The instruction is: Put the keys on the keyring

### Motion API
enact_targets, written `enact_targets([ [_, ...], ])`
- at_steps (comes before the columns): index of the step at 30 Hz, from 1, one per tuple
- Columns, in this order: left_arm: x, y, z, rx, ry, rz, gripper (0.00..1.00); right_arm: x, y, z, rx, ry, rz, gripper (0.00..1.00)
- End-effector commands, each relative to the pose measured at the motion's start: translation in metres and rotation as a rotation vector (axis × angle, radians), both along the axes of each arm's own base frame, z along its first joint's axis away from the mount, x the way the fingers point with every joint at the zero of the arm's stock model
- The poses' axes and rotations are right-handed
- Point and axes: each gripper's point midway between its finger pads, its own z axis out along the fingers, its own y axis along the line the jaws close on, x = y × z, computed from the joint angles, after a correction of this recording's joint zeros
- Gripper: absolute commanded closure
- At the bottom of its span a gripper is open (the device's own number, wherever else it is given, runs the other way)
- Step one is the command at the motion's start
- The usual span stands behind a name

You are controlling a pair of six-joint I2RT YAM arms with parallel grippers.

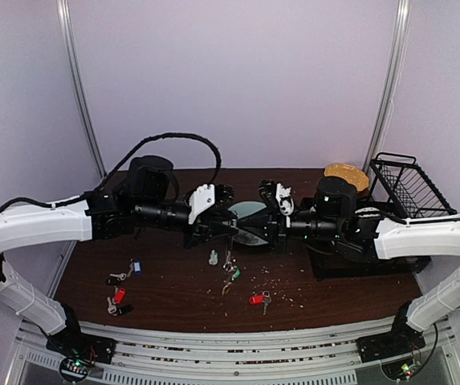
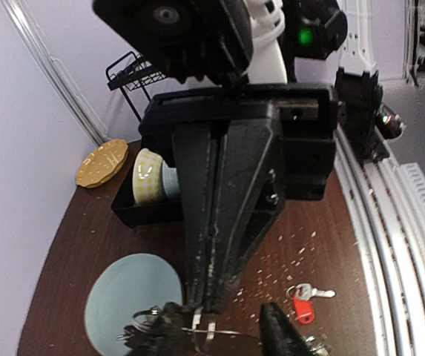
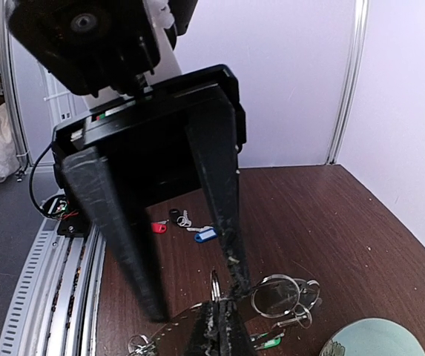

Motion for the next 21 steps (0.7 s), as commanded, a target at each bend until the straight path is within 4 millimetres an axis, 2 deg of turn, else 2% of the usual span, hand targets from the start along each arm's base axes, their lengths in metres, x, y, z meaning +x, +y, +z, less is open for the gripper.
enact_targets([
  [1, -0.005, 0.007, 0.02, -0.097, -0.005, -0.04, 0.55, -0.001, -0.005, 0.04, 0.136, -0.047, -0.012, 1.0],
  [4, -0.007, 0.019, 0.02, -0.135, 0.017, -0.066, 0.52, -0.004, -0.009, 0.049, 0.176, -0.048, 0.009, 1.0],
  [10, -0.007, 0.029, 0.033, -0.291, -0.012, -0.035, 0.64, -0.02, -0.018, 0.068, 0.3, -0.067, 0.078, 1.0],
  [13, -0.009, 0.029, 0.042, -0.374, -0.016, -0.043, 0.71, -0.025, -0.019, 0.075, 0.351, -0.067, 0.111, 1.0],
  [21, -0.015, 0.021, 0.067, -0.5, -0.046, -0.076, 0.75, -0.027, -0.02, 0.082, 0.422, -0.056, 0.131, 1.0],
])
